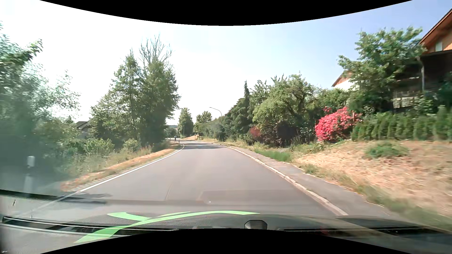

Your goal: Follow the waypoints while adhering to traffic rules and regulations

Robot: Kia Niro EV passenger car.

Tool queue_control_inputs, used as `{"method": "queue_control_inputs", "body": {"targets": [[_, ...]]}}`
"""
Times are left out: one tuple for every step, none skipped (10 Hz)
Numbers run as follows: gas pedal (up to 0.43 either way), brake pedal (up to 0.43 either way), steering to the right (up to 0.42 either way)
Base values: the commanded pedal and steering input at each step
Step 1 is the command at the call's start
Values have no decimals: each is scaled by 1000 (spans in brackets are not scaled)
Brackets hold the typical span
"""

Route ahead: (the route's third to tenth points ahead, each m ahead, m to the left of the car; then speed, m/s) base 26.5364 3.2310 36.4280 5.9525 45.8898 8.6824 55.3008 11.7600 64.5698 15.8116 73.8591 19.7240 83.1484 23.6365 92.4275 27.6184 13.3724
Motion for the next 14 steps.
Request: {"method": "queue_control_inputs", "body": {"targets": [[157,0,-38],[157,0,-37],[138,0,-36],[98,0,-36],[87,0,-36],[98,0,-36],[98,0,-36],[110,0,-35],[138,0,-36],[138,0,-35],[138,0,-36],[138,0,-35],[118,0,-35],[79,0,-35]]}}
